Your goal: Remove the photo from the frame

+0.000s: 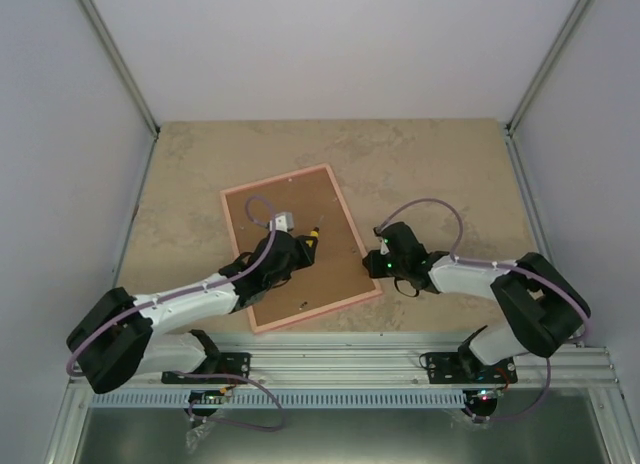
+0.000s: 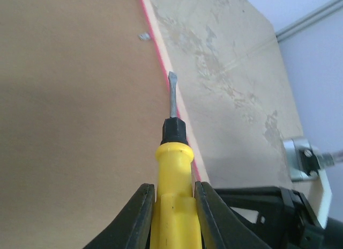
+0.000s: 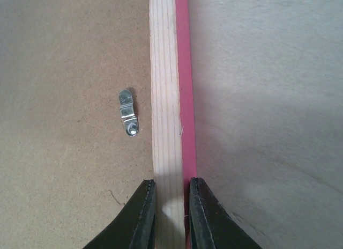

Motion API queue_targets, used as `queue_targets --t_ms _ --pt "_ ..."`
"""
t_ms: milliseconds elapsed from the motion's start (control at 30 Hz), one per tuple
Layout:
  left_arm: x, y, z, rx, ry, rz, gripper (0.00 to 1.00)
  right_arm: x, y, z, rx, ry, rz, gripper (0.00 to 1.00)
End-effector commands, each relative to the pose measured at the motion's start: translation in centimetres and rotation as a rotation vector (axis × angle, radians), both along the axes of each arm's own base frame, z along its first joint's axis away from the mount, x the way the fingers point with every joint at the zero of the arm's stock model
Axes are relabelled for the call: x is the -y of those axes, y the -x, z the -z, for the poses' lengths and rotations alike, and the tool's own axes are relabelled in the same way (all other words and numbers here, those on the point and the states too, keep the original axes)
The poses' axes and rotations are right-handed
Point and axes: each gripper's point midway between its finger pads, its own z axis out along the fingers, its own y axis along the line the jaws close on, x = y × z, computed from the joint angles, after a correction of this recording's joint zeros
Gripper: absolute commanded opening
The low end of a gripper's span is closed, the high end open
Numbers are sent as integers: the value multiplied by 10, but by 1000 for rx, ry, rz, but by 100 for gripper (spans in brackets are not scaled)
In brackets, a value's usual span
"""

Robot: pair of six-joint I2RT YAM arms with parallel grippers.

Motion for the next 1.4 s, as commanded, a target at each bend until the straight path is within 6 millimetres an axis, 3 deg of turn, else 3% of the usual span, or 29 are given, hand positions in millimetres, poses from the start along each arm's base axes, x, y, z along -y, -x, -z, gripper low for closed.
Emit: queue_targets --t_ms 0,267,433,600,833,1067,1367 --pt "-20 0 11 -13 -36 -1 0 26 11 7 -54 54 83 1" --pt "-32 -2 13 -8 -61 -8 0 37 47 8 -121 66 5 6" --pt "-36 -4 10 12 -95 -6 0 39 46 -10 -79 95 -37 20" --pt "-37 -6 8 24 -113 5 0 38 17 -37 18 113 -44 35" --pt "-33 -11 2 49 -132 20 0 33 -47 -54 81 123 -46 40" --pt "-31 -23 4 51 -149 26 0 29 -94 -31 67 174 -55 46" --pt "-28 -41 6 55 -175 29 0 13 -115 -12 50 163 -93 48"
